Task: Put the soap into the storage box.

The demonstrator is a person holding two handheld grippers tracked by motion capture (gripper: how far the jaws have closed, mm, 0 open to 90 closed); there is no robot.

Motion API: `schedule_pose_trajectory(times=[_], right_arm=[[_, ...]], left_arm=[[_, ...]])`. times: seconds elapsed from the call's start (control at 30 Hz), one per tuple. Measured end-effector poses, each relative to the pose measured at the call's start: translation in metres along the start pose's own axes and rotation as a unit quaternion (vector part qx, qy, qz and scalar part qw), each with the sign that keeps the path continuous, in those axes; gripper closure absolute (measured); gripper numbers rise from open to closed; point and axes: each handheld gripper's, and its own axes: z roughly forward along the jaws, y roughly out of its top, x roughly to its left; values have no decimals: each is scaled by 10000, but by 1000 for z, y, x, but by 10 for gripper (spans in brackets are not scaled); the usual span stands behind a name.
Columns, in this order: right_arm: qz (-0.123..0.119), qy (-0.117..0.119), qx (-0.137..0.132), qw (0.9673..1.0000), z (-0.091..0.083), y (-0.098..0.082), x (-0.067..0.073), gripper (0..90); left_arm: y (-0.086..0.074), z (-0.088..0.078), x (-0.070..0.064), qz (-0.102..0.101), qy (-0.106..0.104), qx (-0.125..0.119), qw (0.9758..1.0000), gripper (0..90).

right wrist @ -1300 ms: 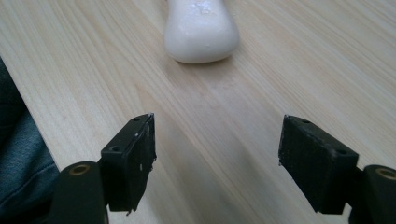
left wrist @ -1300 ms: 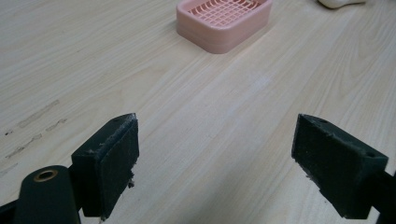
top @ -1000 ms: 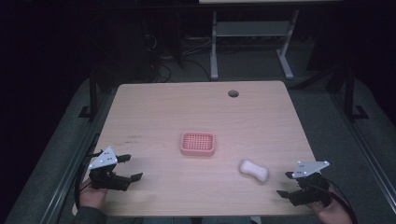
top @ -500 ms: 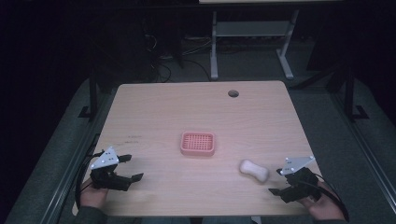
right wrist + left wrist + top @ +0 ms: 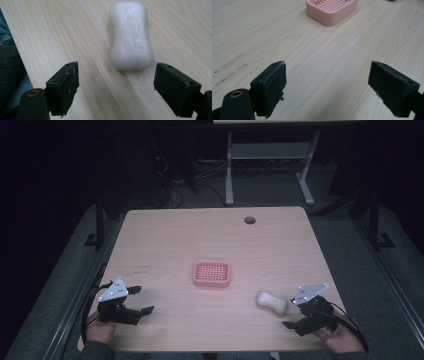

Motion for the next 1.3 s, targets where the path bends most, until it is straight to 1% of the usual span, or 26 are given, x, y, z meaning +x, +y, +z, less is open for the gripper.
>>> schedule_pose_trajectory(times=[0.03, 0.1, 0.23, 0.3, 0.37, 0.5, 0.53, 0.6, 0.67, 0.73, 0.93, 1.13, 1.17, 1.23, 1.3], right_arm=[[-31, -30, -24, 10000, 0, 2, 0, 189], [-61, -28, 10, 10000, 1, 7, 1, 188], [-176, 5, 89, 9998, 6, 16, 0, 172], [-202, 45, 111, 9997, 10, 20, 0, 166], [-180, 89, 145, 9997, 12, 23, -1, 165], [-310, 24, 203, 9993, 16, 29, -1, 168], [-277, 42, 236, 9993, 17, 30, -1, 168], [-330, 41, 234, 9992, 19, 32, -3, 171], [-345, 77, 254, 9991, 21, 34, -3, 186], [-366, 56, 307, 9988, 23, 37, -4, 189], [-421, 95, 399, 9983, 30, 44, -6, 211], [-421, 107, 519, 9977, 36, 48, -8, 221], [-411, 77, 542, 9977, 38, 48, -9, 225], [-426, 70, 569, 9974, 40, 49, -10, 242], [-407, 44, 604, 9973, 42, 49, -12, 284]], left_arm=[[0, 0, 0, -2, -2, -2, 10000, 148], [0, 0, 0, 34, -6, 3, 10000, 148], [0, 0, -1, 7, 0, -14, 10000, 148], [0, 0, -1, 11, 7, -11, 10000, 148], [0, 0, 0, 13, 2, -7, 10000, 148], [0, 1, 0, 26, -2, 11, 10000, 148], [0, 0, 0, 27, 0, 13, 10000, 148], [1, 0, -1, 31, 0, 19, 10000, 148], [0, 0, -1, 27, 1, 20, 10000, 148], [1, 1, -1, 23, 4, 16, 10000, 148], [1, 1, -1, 24, 2, 17, 10000, 148], [1, 0, -1, 6, -12, -15, 10000, 148], [1, 0, -1, 13, -10, -16, 10000, 148], [1, 0, -1, 15, -8, -12, 10000, 148], [1, 0, -1, 22, -5, -5, 10000, 148]])
